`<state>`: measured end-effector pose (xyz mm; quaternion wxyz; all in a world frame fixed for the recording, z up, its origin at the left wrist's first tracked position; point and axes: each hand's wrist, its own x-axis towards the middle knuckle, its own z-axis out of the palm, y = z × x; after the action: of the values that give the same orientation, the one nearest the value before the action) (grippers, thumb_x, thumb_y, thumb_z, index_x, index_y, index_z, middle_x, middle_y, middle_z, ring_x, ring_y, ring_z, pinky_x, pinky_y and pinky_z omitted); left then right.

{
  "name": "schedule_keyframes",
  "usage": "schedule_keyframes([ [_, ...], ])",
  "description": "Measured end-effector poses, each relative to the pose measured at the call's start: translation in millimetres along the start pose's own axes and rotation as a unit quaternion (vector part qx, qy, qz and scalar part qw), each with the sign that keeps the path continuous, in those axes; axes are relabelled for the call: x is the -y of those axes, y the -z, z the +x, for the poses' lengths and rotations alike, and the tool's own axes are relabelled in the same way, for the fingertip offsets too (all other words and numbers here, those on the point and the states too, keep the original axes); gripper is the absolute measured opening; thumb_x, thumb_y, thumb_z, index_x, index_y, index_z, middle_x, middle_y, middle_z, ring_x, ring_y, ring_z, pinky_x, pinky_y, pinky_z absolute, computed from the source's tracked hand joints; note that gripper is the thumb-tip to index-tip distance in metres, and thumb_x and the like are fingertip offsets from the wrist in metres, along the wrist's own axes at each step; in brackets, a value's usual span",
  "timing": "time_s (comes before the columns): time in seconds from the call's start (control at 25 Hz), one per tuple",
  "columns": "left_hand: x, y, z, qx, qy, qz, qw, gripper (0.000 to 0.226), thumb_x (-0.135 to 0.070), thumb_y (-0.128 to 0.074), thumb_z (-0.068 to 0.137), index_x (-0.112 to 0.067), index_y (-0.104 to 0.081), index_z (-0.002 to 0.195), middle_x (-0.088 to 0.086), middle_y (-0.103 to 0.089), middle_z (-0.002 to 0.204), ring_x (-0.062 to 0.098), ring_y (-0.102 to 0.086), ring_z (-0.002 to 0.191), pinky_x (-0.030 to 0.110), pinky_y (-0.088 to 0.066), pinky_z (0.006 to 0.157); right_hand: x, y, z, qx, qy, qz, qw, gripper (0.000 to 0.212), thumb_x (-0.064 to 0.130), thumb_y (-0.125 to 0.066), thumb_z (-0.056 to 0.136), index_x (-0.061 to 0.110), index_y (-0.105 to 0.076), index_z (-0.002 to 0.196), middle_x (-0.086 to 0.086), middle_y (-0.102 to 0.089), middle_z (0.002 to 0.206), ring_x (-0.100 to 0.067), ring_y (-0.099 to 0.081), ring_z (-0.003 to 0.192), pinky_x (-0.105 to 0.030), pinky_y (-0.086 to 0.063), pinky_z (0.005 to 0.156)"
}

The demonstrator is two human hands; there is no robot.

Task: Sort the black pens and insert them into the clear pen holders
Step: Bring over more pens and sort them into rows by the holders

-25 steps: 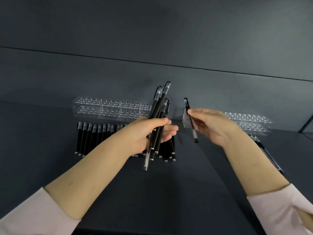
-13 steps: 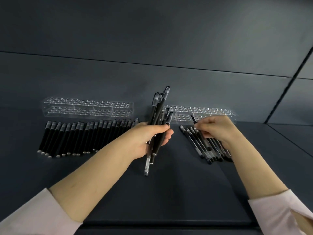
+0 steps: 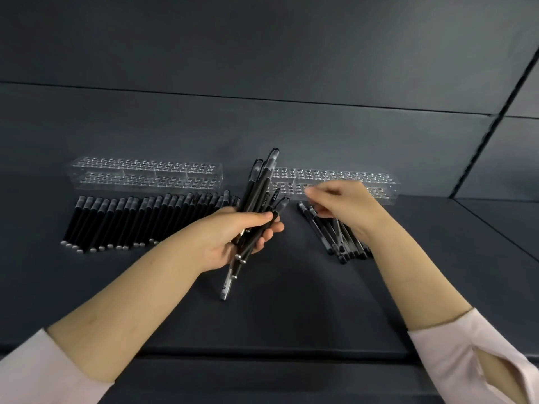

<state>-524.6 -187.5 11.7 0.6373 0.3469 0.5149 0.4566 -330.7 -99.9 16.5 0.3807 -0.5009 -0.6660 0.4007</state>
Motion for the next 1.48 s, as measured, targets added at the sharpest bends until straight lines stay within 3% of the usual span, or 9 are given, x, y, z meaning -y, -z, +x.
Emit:
schedule_keyframes([
  [0.16,-6.6,24.3,-14.5,0.002,-0.022,-0.012,1.0,0.019,-0.011,-0.06,0.094,-0.001,-0.069,0.107,0.007,-0.076,0.09,0.008,-0.066,0.066,0.017,-0.055,0.058,23.3,-39.2,-4.1,0.08,-0.032,0.122,0.989,0.014,0.023,-0.068,0.088,0.01,-0.071,0.093,-0.004,-0.069,0.087,-0.011,-0.062,0.076,-0.021,-0.055,0.07],
  [0.44,-24.5,91.6,-35.3,0.011,-0.02,0.004,1.0,0.021,-0.012,-0.059,0.094,-0.004,-0.068,0.111,0.012,-0.075,0.102,0.014,-0.073,0.08,0.021,-0.058,0.065,58.0,-121.9,-0.7,0.121,-0.106,0.198,0.967,0.013,0.011,-0.07,0.085,0.008,-0.068,0.098,0.0,-0.067,0.072,-0.009,-0.06,0.064,-0.019,-0.054,0.063],
  [0.68,-33.2,156.8,-45.3,-0.013,-0.029,-0.007,0.999,0.021,-0.01,-0.057,0.096,-0.001,-0.063,0.114,0.012,-0.075,0.1,0.019,-0.074,0.091,0.028,-0.059,0.079,82.5,-181.3,11.5,-0.017,-0.103,0.323,0.941,0.006,0.005,-0.061,0.092,0.009,-0.061,0.088,-0.003,-0.061,0.072,-0.012,-0.058,0.063,-0.021,-0.055,0.063],
  [0.88,-39.7,201.2,-41.5,-0.016,-0.024,-0.03,0.999,0.019,-0.01,-0.059,0.095,-0.001,-0.064,0.111,0.011,-0.075,0.101,0.013,-0.072,0.085,0.022,-0.058,0.074,87.8,-217.6,25.1,-0.041,-0.087,0.2,0.975,0.01,0.006,-0.063,0.09,0.009,-0.064,0.08,-0.002,-0.057,0.071,-0.011,-0.052,0.059,-0.015,-0.05,0.053],
  [1.04,-44.4,216.9,-32.8,-0.021,-0.022,-0.061,0.998,0.018,-0.008,-0.061,0.093,0.0,-0.069,0.107,0.009,-0.072,0.097,0.013,-0.068,0.08,0.021,-0.059,0.066,83.7,-235.5,35.6,-0.045,-0.086,0.076,0.992,0.005,0.009,-0.069,0.087,0.008,-0.066,0.09,-0.001,-0.063,0.081,-0.008,-0.058,0.065,-0.012,-0.053,0.056],
  [1.2,-49.6,223.3,-24.9,-0.016,-0.029,-0.076,0.997,0.018,-0.006,-0.06,0.094,0.003,-0.066,0.109,0.011,-0.076,0.094,0.015,-0.073,0.079,0.024,-0.06,0.067,73.8,-241.9,44.6,-0.043,-0.074,-0.025,0.996,0.011,0.012,-0.077,0.08,0.004,-0.073,0.087,-0.01,-0.071,0.087,-0.013,-0.066,0.065,-0.026,-0.059,0.074],
  [1.28,-49.7,225.5,-21.4,-0.018,-0.03,-0.056,0.998,0.019,-0.007,-0.06,0.094,0.003,-0.066,0.109,0.01,-0.076,0.097,0.013,-0.074,0.083,0.022,-0.06,0.067,70.1,-243.4,46.0,-0.05,-0.061,-0.062,0.995,0.011,0.012,-0.078,0.078,0.004,-0.073,0.084,-0.011,-0.072,0.082,-0.015,-0.067,0.062,-0.029,-0.06,0.074],
  [1.36,-48.8,226.6,-20.0,-0.023,-0.025,-0.048,0.998,0.019,-0.008,-0.06,0.094,0.004,-0.066,0.108,0.009,-0.076,0.097,0.012,-0.074,0.083,0.021,-0.06,0.066,69.3,-243.1,45.5,-0.068,-0.038,-0.064,0.995,0.013,0.017,-0.077,0.08,0.005,-0.073,0.082,-0.007,-0.07,0.074,-0.015,-0.065,0.06,-0.026,-0.059,0.068],
  [1.48,-47.5,225.5,-20.7,-0.019,-0.022,-0.053,0.998,0.019,-0.008,-0.061,0.094,0.005,-0.066,0.107,0.01,-0.076,0.096,0.012,-0.074,0.078,0.02,-0.059,0.062,77.5,-242.5,41.7,-0.05,-0.021,0.042,0.998,0.019,0.025,-0.068,0.089,0.006,-0.073,0.087,-0.004,-0.068,0.075,-0.012,-0.062,0.067,-0.02,-0.052,0.06],
])
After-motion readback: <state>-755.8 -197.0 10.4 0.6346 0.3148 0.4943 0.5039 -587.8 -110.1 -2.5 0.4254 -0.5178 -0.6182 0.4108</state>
